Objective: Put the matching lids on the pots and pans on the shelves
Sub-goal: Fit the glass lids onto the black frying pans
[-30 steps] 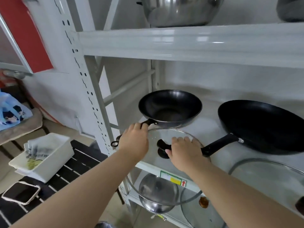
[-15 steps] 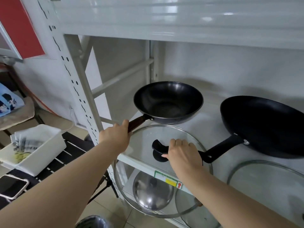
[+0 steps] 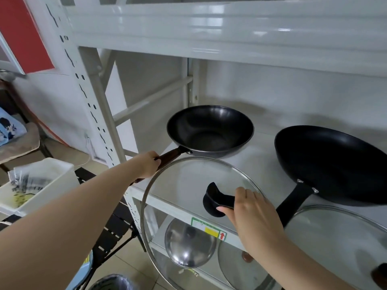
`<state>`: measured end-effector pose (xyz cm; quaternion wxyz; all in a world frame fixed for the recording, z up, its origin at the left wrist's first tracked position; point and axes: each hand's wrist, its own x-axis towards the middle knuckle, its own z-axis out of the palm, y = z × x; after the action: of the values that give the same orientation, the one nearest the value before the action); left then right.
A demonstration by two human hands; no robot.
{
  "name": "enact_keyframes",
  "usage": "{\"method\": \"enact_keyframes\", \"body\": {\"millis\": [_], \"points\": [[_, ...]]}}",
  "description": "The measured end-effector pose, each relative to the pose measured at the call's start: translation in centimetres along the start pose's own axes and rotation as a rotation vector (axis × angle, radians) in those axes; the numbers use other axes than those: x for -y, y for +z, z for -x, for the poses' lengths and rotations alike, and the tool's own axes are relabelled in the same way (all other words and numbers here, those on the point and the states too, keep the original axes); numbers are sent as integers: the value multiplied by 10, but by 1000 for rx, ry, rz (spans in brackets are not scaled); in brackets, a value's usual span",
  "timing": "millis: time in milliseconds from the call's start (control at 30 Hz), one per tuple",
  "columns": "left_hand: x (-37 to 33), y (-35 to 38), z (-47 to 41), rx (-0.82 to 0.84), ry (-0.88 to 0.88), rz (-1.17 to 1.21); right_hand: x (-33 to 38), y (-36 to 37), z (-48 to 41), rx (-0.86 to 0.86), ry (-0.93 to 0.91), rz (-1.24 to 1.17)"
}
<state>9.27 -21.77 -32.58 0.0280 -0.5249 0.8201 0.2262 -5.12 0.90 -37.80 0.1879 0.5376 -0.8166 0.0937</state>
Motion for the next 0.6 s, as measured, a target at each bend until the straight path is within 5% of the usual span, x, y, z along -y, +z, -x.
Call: {"method": "enact_keyframes", "body": {"millis": [467, 600], "points": [[2, -5, -14, 81, -125, 285, -23, -54, -7, 159, 184, -195], [-4, -5, -13, -7, -94, 174, -28, -61, -41, 204, 306, -407]]}}
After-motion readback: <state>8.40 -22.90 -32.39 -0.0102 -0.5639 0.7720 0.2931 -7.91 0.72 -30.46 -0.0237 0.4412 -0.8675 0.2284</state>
